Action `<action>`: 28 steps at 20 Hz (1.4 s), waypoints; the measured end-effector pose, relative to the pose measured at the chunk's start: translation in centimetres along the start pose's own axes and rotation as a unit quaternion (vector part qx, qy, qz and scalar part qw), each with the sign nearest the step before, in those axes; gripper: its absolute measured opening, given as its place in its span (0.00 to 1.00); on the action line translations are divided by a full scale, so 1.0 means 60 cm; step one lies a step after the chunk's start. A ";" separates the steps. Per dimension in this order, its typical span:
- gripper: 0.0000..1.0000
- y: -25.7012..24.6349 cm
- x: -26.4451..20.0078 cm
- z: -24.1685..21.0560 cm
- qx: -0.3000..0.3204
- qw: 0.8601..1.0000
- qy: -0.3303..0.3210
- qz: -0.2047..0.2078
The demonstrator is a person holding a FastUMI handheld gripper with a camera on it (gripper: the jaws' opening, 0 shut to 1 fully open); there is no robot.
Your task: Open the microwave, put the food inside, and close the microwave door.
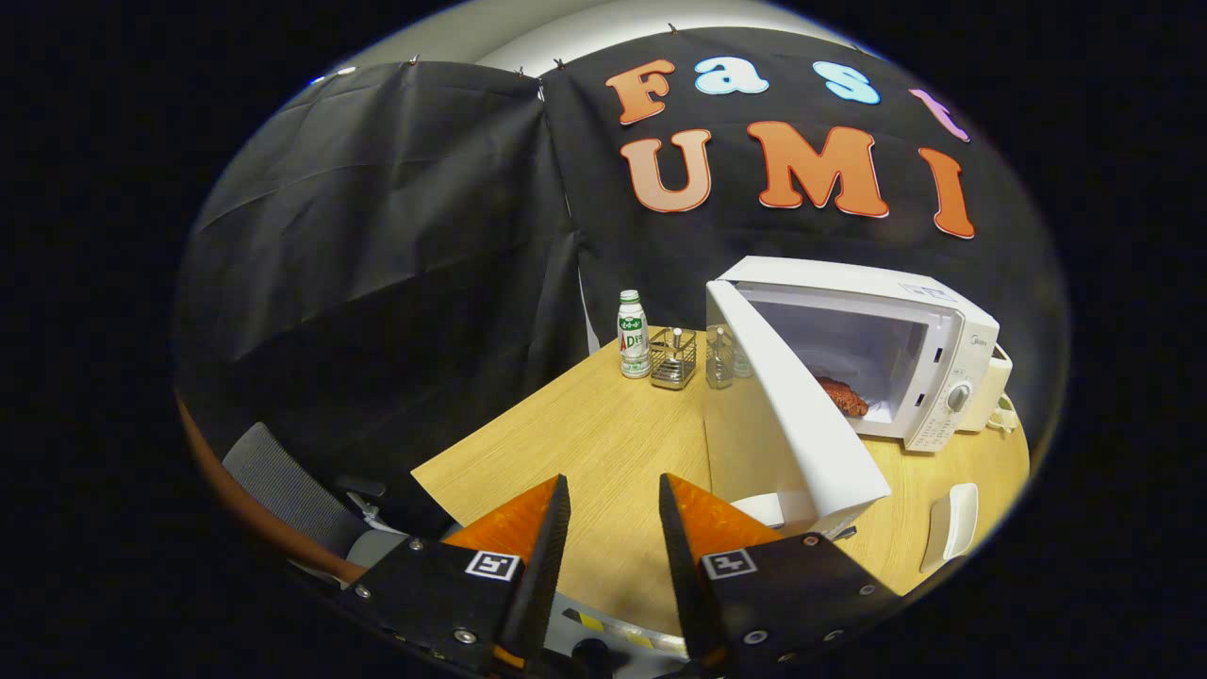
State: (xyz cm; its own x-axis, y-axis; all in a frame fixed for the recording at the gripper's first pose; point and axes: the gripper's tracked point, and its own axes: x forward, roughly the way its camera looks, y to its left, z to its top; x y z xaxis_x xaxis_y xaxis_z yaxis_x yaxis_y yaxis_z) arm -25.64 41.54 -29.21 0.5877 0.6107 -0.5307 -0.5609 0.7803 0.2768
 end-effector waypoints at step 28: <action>0.25 -0.541 0.140 0.077 0.054 0.961 -0.015 -0.270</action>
State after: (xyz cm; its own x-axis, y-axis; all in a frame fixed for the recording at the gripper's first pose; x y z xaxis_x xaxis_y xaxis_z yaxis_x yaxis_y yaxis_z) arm 0.20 22.00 -38.95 0.7934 0.1142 -0.5978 -0.1055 0.9932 0.0497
